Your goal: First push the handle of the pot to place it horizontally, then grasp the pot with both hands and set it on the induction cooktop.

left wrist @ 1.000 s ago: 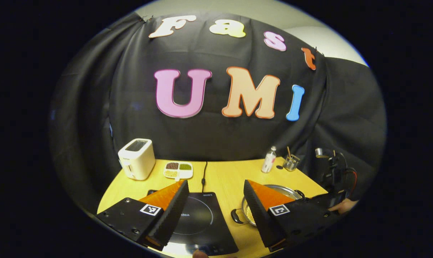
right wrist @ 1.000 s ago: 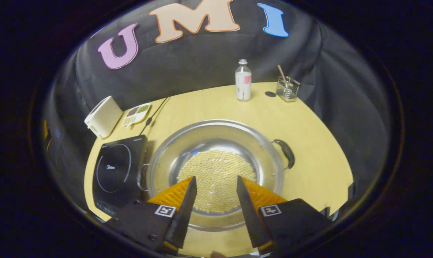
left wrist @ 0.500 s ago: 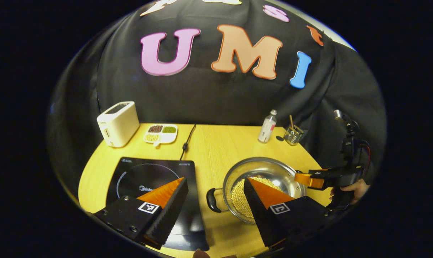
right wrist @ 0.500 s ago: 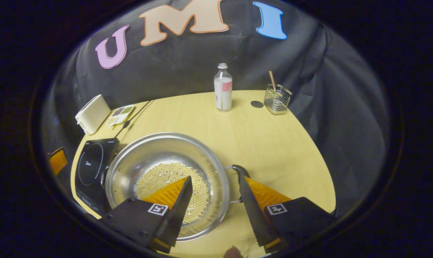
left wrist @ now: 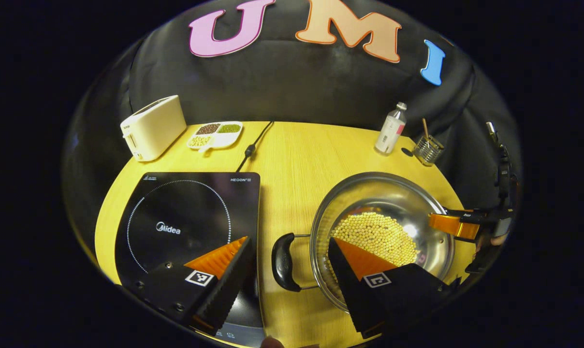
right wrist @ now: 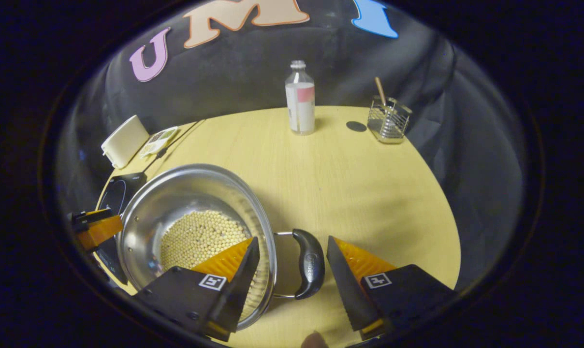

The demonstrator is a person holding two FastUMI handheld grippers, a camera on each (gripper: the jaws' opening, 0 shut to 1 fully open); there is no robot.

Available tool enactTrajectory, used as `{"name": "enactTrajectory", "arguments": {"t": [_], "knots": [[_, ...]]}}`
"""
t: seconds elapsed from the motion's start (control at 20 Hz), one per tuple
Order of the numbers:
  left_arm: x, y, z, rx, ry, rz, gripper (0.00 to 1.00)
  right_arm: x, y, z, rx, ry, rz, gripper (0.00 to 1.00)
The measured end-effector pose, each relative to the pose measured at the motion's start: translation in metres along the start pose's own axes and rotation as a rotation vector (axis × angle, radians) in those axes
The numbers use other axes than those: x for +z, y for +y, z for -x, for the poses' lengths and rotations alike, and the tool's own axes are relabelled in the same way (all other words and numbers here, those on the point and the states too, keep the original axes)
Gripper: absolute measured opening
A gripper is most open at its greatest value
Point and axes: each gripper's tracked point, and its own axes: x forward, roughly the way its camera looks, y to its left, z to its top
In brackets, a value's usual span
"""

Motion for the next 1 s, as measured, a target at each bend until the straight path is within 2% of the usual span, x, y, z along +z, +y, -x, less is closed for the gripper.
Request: {"name": "enactTrajectory", "arguments": {"t": [0.05,0.1,0.2,0.25,0.3,0.45,0.5,0.6,0.65,0.75,0.85,0.9,1.0], "knots": [[-0.004,-0.001,-0.004,0.002,0.01,-0.007,0.96,-0.001,-0.002,-0.003,0.003,0.004,0.0,0.87],[-0.008,-0.002,-0.009,0.003,0.024,-0.009,0.96,-0.002,-0.002,-0.004,0.01,0.009,0.001,0.82],[-0.014,-0.007,-0.016,-0.005,0.046,-0.004,0.95,-0.006,-0.003,-0.007,0.011,0.02,0.004,0.86],[-0.017,-0.011,-0.019,-0.012,0.055,-0.005,0.9,-0.007,-0.001,-0.008,0.022,0.028,0.001,0.8],[-0.017,-0.014,-0.023,-0.017,0.058,-0.008,0.89,-0.009,0.002,-0.009,0.03,0.035,-0.004,0.8],[-0.018,-0.006,-0.028,0.022,0.06,-0.02,0.87,-0.01,0.004,-0.008,0.023,0.035,0.002,0.65],[-0.017,-0.002,-0.029,0.037,0.055,-0.018,0.85,-0.01,0.004,-0.008,0.028,0.035,0.0,0.67],[-0.014,-0.003,-0.031,0.021,0.047,-0.008,0.69,-0.01,0.004,-0.008,0.034,0.042,-0.021,0.58],[-0.014,-0.002,-0.032,0.018,0.064,-0.021,0.66,-0.011,0.005,-0.011,0.035,0.044,-0.031,0.53],[-0.015,-0.002,-0.027,0.023,0.087,-0.027,0.63,-0.006,0.005,0.0,0.027,0.042,-0.036,0.49],[-0.008,0.0,-0.018,0.027,0.06,-0.006,0.62,-0.001,0.005,0.003,0.039,0.025,-0.042,0.48],[-0.002,0.0,-0.009,0.031,0.046,-0.008,0.62,0.004,0.007,0.009,0.051,0.013,-0.048,0.44],[0.012,0.008,0.01,0.042,0.014,-0.033,0.64,0.012,0.022,0.025,0.074,0.001,-0.06,0.48]]}}
